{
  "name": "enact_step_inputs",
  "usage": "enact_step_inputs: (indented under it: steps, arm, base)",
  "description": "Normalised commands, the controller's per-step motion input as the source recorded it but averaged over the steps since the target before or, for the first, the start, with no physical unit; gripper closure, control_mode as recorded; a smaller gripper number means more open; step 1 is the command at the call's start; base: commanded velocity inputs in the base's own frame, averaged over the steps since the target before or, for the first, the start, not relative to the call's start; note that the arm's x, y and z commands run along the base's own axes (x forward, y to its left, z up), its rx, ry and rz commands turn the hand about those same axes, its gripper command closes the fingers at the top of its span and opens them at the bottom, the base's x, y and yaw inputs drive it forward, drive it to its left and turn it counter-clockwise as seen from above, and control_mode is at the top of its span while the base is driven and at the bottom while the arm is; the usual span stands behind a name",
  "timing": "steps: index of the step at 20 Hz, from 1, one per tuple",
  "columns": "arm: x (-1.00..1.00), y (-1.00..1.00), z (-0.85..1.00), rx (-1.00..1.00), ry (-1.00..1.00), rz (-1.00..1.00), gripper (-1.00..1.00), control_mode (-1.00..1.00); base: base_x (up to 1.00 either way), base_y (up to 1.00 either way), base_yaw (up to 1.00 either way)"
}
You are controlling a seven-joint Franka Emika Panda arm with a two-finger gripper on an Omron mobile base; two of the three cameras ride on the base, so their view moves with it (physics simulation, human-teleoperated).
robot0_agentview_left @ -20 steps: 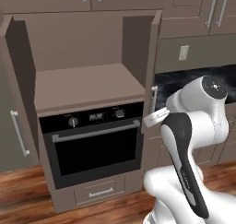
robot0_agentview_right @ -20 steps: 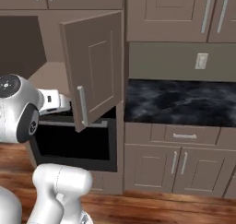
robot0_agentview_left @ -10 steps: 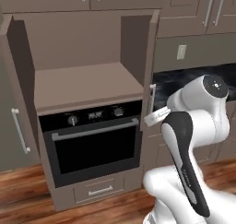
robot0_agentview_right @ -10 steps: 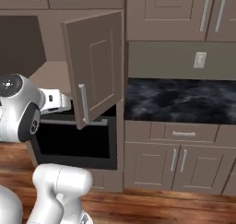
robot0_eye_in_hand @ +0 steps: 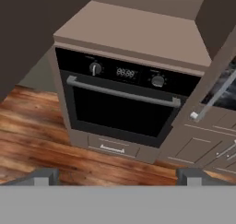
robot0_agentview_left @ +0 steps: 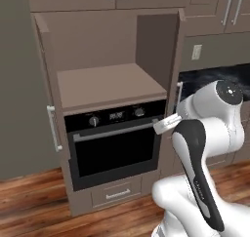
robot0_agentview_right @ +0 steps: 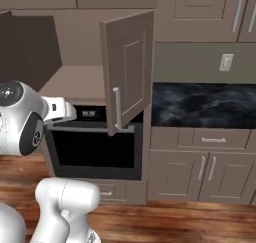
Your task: Open the cabinet. Pick the spray and place it next to the sink. Then close the cabinet.
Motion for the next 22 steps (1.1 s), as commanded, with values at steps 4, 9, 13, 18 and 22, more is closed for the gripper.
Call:
enact_step_inputs:
  steps: [4, 9, 13, 18, 22]
  arm:
    - [0.0, 0.0, 0.0, 0.0, 0.0, 0.0, -1.0, 1.0]
    - [0.0, 0.0, 0.0, 0.0, 0.0, 0.0, -1.0, 1.0]
    - [0.0, 0.0, 0.0, 0.0, 0.0, 0.0, -1.0, 1.0]
    - [0.0, 0.0, 0.0, 0.0, 0.0, 0.0, -1.0, 1.0]
    - [0.0, 0.0, 0.0, 0.0, 0.0, 0.0, -1.0, 1.0]
  base:
    - [0.5, 0.34, -0.25]
    - [0.49, 0.43, -0.33]
    - [0.44, 0.49, -0.33]
    - [0.07, 0.68, -0.12]
    - [0.07, 0.07, 0.0]
